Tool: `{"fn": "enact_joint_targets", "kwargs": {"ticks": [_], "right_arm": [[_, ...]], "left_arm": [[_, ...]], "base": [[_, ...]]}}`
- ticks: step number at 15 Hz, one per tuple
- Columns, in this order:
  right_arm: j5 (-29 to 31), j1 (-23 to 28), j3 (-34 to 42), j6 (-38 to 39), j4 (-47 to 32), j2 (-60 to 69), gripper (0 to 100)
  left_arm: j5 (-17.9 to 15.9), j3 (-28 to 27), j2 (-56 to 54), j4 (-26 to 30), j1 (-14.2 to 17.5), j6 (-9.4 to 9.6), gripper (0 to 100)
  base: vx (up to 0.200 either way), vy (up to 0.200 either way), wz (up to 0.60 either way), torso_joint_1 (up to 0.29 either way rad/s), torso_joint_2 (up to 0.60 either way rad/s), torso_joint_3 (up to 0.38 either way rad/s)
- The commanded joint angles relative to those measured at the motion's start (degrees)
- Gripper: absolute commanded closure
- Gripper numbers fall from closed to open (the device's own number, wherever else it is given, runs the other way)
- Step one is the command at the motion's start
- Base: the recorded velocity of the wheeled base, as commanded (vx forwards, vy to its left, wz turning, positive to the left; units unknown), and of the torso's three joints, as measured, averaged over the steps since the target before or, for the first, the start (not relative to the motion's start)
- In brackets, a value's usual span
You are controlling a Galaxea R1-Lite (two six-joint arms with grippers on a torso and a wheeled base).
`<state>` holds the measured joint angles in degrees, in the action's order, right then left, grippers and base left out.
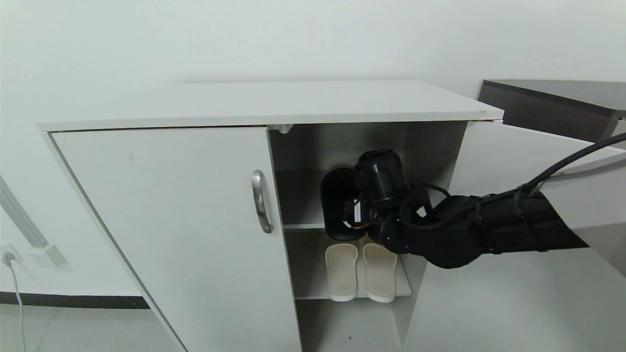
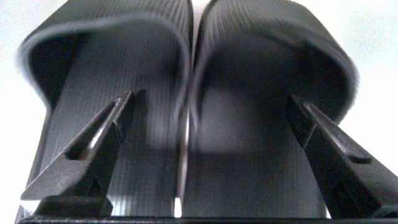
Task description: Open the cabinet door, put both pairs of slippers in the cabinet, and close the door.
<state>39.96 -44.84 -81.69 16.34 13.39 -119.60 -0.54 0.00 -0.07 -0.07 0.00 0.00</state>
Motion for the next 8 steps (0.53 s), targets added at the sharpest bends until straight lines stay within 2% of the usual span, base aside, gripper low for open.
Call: {"fn": "enact_joint_targets", "kwargs": {"ticks": [1,5,8], "right_arm": [[-0.1,-1.9,10.0,0.0,3.8,8.2,0],[-2.4,-5.5,23.0,-0.4,12.1,15.6,0],[-4.1,-7.5,29.0,-2.3,19.0,16.9,0]], "left_arm": [[0.0,0.0,0.1,0.0,0.0,0.0,100],[0.0,0.0,0.1,0.0,0.0,0.0,100],[0.0,0.0,0.1,0.0,0.0,0.0,100]], "base": [[0.0,0.0,0.0,0.0,0.0,0.0],[0.0,0.0,0.0,0.0,0.0,0.0],[0.0,0.0,0.0,0.0,0.0,0.0]]}}
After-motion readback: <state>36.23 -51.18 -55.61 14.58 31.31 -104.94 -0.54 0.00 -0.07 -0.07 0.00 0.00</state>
